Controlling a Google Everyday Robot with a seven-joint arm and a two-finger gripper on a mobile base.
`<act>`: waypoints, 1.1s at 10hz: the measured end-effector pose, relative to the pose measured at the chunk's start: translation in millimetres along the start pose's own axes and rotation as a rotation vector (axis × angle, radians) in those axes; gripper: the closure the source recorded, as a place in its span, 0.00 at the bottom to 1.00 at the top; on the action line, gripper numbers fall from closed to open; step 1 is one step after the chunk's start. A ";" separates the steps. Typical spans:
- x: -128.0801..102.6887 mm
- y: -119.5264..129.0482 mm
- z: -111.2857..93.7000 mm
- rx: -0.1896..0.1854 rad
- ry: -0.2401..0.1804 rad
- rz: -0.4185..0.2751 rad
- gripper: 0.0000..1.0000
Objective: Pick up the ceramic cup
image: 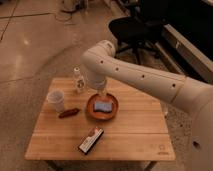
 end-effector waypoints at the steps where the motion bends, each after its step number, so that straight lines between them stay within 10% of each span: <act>1: -3.2 -9.9 4.4 -0.006 0.005 -0.011 0.35; 11: 0.7 -130.6 76.2 -0.030 -0.009 -0.011 0.35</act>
